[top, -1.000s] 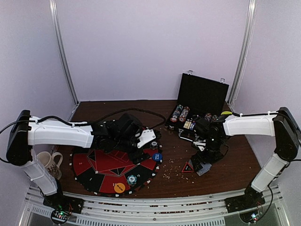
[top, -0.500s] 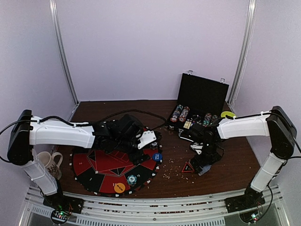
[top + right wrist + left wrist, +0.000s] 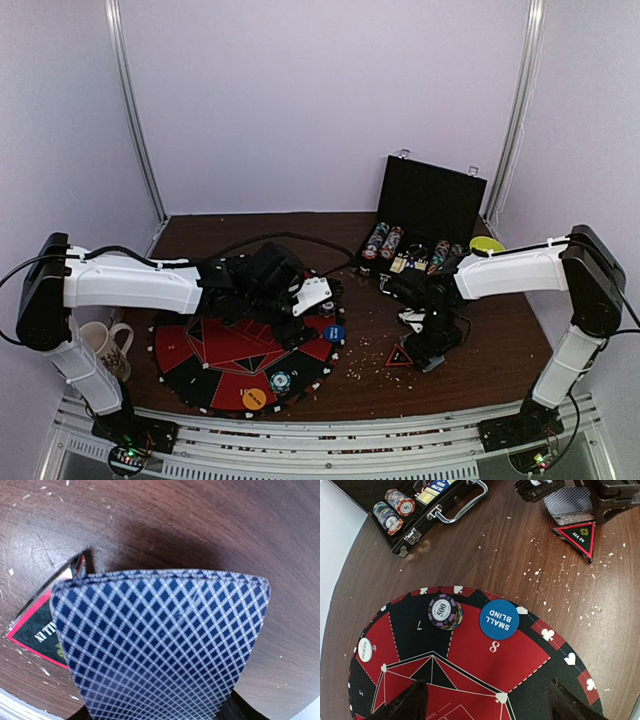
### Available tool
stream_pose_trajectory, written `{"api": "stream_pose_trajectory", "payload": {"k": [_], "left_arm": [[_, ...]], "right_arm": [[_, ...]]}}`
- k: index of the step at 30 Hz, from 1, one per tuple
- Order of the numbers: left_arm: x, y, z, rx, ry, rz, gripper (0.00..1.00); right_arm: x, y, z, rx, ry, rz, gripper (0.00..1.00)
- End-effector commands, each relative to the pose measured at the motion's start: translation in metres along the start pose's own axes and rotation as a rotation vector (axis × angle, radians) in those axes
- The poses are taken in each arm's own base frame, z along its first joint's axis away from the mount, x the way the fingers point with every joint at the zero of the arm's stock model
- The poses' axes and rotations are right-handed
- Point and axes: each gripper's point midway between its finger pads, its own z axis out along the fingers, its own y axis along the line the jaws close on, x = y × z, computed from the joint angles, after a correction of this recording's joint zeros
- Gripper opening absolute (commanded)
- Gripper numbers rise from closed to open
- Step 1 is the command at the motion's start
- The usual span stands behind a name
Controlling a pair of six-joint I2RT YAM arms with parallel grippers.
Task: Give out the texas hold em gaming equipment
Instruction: Pick up the face-down deck piles from the center of the board, then pass from the right arm to the left
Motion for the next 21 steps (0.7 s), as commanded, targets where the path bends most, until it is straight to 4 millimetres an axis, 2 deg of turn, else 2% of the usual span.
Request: {"api": "stream_pose_trajectory", "payload": {"k": [1, 6, 10, 15, 21], "left_arm": [[-0.002, 0.002, 0.001, 0.001, -0.009, 0.006, 0.84], [-0.001, 0.004, 0.0, 0.005, -0.016, -0.013, 0.84], [-0.002, 0.026, -0.004, -0.014, -0.05, -0.119, 0.84], [-0.017, 0.06, -0.018, -0.031, -0.159, -0.326, 0.8], [-0.052, 0.067, -0.041, 0.099, -0.337, -0.518, 0.74]], "right_arm": [[-0.001, -0.005, -0.002, 0.043, 0.008, -0.018, 0.58], [-0.008, -0.002, -0.009, 0.03, -0.016, -0.039, 0.52], [-0.022, 0.006, -0.028, 0.003, -0.079, -0.084, 0.51], [-0.05, 0.02, -0.074, 0.024, -0.183, -0.171, 0.5], [-0.084, 0.07, -0.137, 0.049, -0.355, -0.457, 0.5]]}}
